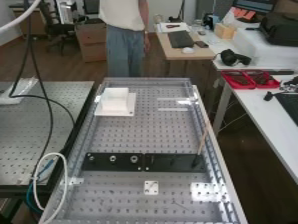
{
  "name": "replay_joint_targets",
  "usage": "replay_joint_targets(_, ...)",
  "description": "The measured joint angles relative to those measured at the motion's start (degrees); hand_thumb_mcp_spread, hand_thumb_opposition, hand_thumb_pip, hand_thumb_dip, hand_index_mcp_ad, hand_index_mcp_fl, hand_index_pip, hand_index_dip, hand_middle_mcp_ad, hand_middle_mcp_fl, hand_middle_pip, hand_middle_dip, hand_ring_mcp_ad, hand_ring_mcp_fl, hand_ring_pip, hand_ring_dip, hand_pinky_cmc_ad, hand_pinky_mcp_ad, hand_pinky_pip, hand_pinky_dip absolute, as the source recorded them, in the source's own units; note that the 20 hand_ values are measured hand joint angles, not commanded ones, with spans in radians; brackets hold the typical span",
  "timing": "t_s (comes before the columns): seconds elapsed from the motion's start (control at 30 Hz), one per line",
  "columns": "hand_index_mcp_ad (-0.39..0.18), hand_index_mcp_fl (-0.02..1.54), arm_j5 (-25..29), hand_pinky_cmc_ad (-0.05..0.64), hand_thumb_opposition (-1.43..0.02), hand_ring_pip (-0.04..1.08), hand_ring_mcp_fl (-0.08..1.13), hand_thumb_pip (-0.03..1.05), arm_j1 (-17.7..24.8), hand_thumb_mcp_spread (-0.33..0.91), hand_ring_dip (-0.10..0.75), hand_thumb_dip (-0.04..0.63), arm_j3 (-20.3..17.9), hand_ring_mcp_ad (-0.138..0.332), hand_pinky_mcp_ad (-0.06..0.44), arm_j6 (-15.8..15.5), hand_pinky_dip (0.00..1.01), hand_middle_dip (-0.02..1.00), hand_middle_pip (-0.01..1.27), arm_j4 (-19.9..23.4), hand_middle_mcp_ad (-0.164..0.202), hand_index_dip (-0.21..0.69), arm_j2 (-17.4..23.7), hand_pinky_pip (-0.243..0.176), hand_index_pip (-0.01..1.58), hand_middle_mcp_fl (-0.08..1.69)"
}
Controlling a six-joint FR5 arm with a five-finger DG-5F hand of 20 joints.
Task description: Grab the bearing and place it in the white container
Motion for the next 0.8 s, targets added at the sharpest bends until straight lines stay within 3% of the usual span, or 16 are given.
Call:
replay_joint_targets(0.07, 0.005, 0.02, 0.0, 0.051, -0.09, 0.02, 0.00, 0.02, 0.0, 0.04, 0.021, 0.005, 0.1, 0.070, 0.049, 0.0, 0.02, 0.04, 0.02, -0.1, 0.089, 0.016, 0.0, -0.010, 0.01, 0.01)
replay_joint_targets(0.13, 0.009, 0.02, 0.0, 0.063, -0.31, 0.02, 0.00, 0.12, 0.0, 0.14, 0.021, 0.009, 0.1, 0.070, 0.075, 0.0, 0.02, 0.04, 0.05, -0.1, 0.087, 0.030, 0.0, -0.010, 0.01, 0.01)
replay_joint_targets(0.2, 0.009, 0.02, -0.1, 0.133, -0.46, 0.02, 0.01, 0.13, 0.0, 0.20, 0.021, 0.010, 0.1, 0.077, 0.134, 0.1, 0.05, 0.05, 0.09, -0.2, 0.087, 0.061, 0.1, -0.028, 0.02, 0.01)
replay_joint_targets(0.3, 0.009, 0.02, -0.1, 0.230, -0.55, 0.05, 0.01, 0.13, -0.1, 0.21, 0.019, 0.005, 0.0, 0.108, 0.209, 0.2, 0.08, 0.06, 0.10, -0.1, 0.087, 0.093, 0.3, -0.044, 0.04, 0.01)
replay_joint_targets(0.4, 0.010, 0.02, -0.2, 0.286, -0.61, 0.08, 0.01, 0.13, -0.1, 0.23, 0.023, 0.009, -0.2, 0.150, 0.243, 0.4, 0.09, 0.08, 0.13, 0.1, 0.089, 0.105, 0.4, -0.059, 0.05, 0.01)
replay_joint_targets(0.53, 0.016, 0.02, 0.3, 0.349, -0.63, 0.07, 0.01, 0.13, -0.1, 0.23, 0.019, 0.009, -1.0, 0.171, 0.279, 0.2, 0.10, 0.09, 0.13, 0.7, 0.091, 0.136, 0.5, -0.075, 0.05, 0.00)
replay_joint_targets(0.8, 0.023, 0.02, 1.9, 0.386, -0.65, 0.09, 0.00, 0.14, 0.0, 0.24, 0.019, 0.009, -5.1, 0.171, 0.297, 1.3, 0.12, 0.09, 0.14, 3.5, 0.101, 0.143, 0.8, -0.091, 0.07, 0.01)
